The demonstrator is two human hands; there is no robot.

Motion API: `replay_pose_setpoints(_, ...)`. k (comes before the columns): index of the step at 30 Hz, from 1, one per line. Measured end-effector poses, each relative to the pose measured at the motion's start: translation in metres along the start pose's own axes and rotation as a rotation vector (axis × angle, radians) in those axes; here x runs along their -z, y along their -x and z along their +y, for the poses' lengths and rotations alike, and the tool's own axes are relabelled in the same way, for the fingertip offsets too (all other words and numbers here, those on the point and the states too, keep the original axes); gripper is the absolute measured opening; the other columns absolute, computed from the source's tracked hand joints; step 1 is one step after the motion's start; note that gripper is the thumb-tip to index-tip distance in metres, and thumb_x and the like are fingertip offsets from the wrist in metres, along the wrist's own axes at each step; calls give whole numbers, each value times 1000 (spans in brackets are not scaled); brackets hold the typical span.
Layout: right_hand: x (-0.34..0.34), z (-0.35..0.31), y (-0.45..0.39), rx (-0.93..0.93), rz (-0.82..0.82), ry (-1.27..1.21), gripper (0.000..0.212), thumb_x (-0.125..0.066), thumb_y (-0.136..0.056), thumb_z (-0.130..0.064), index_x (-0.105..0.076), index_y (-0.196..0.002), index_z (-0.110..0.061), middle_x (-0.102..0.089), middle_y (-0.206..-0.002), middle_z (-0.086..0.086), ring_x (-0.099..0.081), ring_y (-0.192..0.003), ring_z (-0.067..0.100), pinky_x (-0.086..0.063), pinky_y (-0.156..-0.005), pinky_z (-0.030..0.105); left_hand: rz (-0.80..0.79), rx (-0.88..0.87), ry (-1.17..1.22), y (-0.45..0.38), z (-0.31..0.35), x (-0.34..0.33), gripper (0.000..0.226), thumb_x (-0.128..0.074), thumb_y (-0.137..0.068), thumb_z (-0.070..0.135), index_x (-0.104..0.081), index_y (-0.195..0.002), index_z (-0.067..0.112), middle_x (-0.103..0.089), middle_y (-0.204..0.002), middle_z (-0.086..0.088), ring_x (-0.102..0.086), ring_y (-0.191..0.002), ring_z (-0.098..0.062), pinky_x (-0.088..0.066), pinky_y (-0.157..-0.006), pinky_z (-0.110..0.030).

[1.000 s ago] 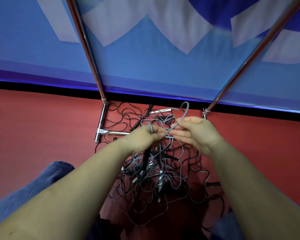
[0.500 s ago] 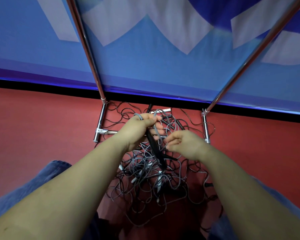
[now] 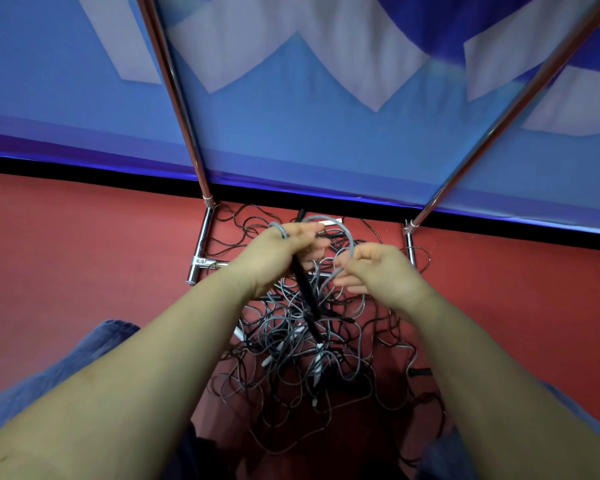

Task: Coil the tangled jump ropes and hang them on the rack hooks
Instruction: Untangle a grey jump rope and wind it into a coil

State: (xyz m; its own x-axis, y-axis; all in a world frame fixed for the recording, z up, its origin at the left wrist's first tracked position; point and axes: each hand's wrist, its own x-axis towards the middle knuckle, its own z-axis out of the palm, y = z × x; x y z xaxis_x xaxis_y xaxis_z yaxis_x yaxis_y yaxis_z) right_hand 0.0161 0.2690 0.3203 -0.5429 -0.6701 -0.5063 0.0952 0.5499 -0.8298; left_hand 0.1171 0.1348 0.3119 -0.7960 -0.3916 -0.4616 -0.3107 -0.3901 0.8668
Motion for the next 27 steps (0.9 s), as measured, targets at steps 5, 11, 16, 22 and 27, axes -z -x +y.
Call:
replay_pose_setpoints(5, 9, -10, 2, -74, 51, -556, 14, -52, -96, -16, -60, -89, -7, -72, -71, 6, -72, -74, 18, -59, -66, 26, -237, 26, -645, 6, -21, -3, 24, -47, -97, 2, -63, -114, 9, -65, -105, -4, -53, -91, -9, -41, -88, -21)
replay_pose_setpoints(11, 11, -15, 2, -47, 28, -689, 16, -51, -95, -14, -59, -107, -7, -72, -92, 11, -72, -83, 19, -59, -74, 29, -98, 12, -455, 2, -21, -5, 22, -46, -99, 5, -59, -84, 14, -64, -87, -6, -57, -87, -21, -45, -92, -37)
replay_pose_setpoints(16, 3, 6, -1, 54, 29, 194, 28, -64, -88, -19, -61, -116, -16, -66, -91, -2, -65, -89, 14, -51, -85, 30, -9, 45, -153, -1, -15, -4, 23, -41, -101, 7, -56, -84, 13, -69, -80, -3, -66, -71, -16, -49, -75, -30)
replay_pose_setpoints(22, -1, 9, 0, 52, -39, 413, 8, -65, -88, -18, -64, -79, -20, -61, -67, 1, -52, -62, 12, -47, -68, 28, -58, 42, 110, 0, -4, -4, 22, -39, -101, 10, -57, -89, 13, -73, -78, -2, -71, -65, -16, -55, -68, -29)
replay_pose_setpoints(27, 1, 5, -2, 34, 41, 202, 17, -61, -91, -17, -64, -75, -11, -69, -78, 10, -66, -72, 21, -55, -76, 33, -62, 16, -5, -2, -5, -2, 23, -42, -100, 9, -61, -110, 17, -70, -97, 0, -66, -85, -12, -50, -83, -26)
